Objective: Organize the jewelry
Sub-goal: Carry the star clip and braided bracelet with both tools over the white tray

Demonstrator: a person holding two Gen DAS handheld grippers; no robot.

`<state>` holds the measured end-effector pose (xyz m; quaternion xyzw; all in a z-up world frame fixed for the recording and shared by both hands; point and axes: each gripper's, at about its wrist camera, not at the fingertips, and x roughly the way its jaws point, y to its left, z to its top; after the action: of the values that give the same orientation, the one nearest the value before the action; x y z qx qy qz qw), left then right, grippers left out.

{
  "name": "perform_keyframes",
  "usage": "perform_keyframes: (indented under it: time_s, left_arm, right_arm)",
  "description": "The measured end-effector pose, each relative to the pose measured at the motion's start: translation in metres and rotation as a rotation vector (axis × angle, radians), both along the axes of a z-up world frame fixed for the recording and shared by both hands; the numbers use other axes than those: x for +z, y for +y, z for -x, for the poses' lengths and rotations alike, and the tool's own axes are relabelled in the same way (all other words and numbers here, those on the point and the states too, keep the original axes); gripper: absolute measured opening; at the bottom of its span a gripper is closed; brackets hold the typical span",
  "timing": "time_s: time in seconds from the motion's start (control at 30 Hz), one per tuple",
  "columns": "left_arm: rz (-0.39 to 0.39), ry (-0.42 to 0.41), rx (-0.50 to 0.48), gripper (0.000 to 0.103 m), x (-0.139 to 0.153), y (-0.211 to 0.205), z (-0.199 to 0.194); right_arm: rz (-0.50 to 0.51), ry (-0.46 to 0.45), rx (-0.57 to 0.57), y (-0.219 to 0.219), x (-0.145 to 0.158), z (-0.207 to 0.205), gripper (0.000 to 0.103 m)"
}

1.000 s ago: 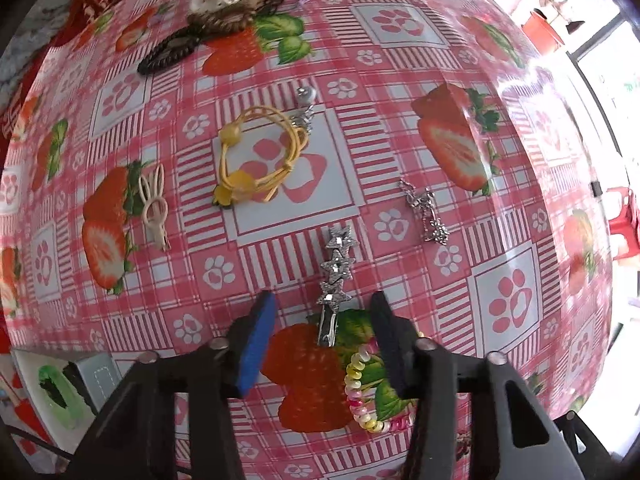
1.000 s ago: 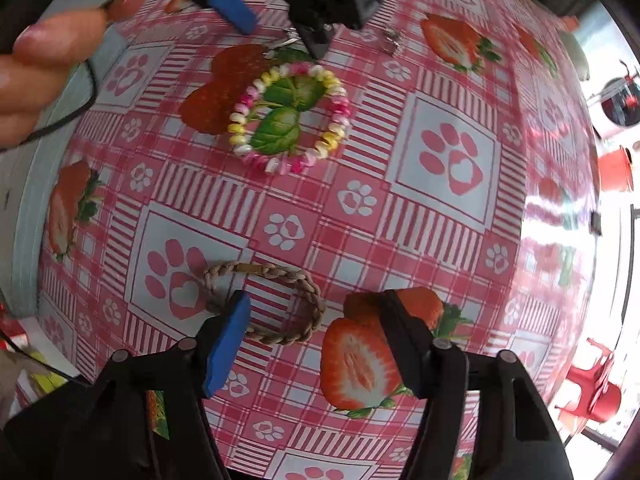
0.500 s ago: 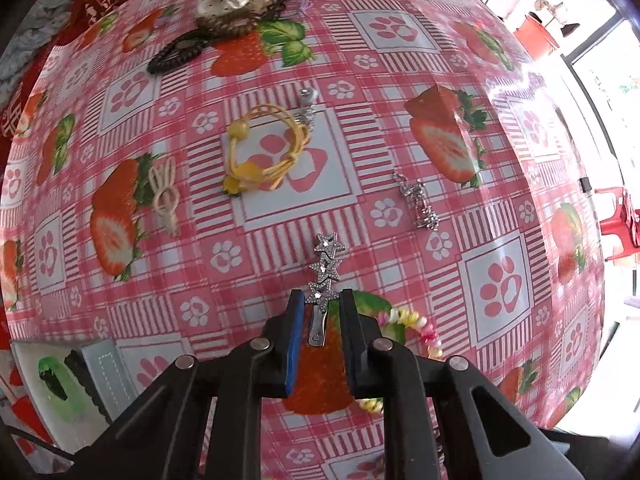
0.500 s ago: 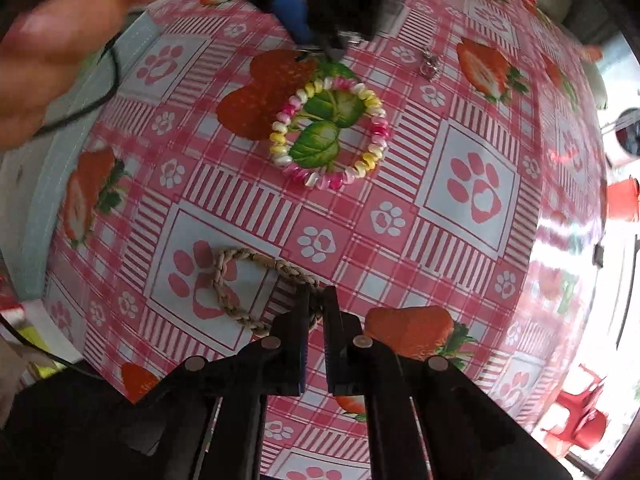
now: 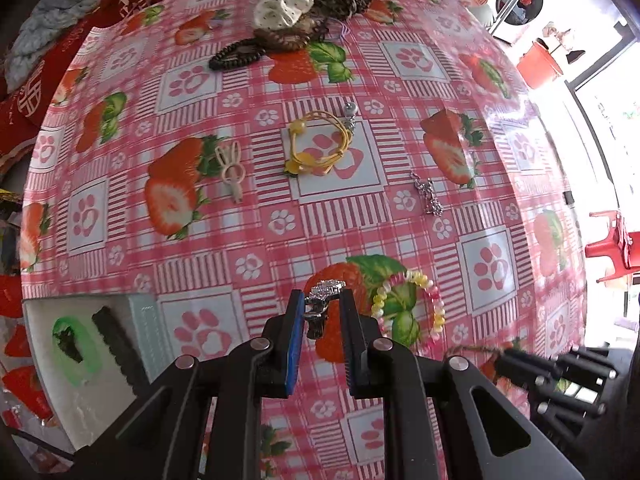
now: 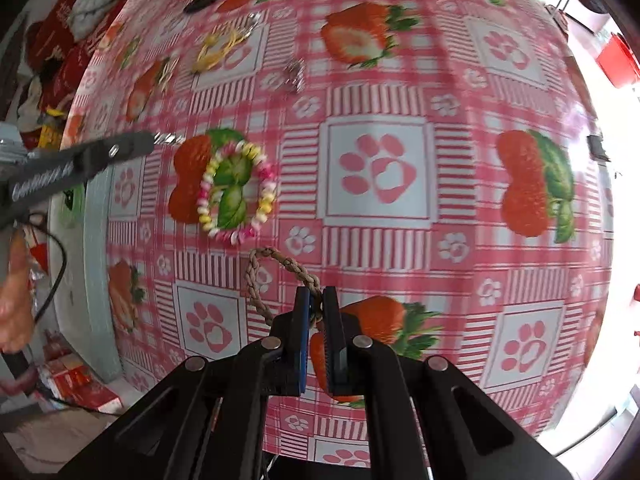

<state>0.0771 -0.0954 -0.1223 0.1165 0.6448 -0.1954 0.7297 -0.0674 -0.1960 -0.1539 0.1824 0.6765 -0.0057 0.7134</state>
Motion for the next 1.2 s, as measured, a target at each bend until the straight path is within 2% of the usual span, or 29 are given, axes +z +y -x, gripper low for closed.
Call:
perform_keyframes:
  time_s: [0.33,0.53,0.83,1.2]
  left_arm:
    - [0.033,-0.039,0.022,0.023,0.041,0.036,0.022]
    - [0.045,-0.069,0.043,0.023,0.060,0.055,0.028]
    - [0.057,-0.108,0.105,0.023,0.082,0.096,0.034]
    - [0.055,-0.123,0.277,0.023,0.092,0.172,0.051]
  right_arm:
    - [0.018,-0.035,-0.005,-0.035,0.025,-0.003,0.007]
    - [0.036,-0.068,0.009,-0.028,0.046,-0.012,0.007]
    - [0.056,-0.123,0.066,-0.006,0.076,-0.030,0.007]
    - [0.030,-0.167,0.194,0.051,0.098,-0.057,0.007]
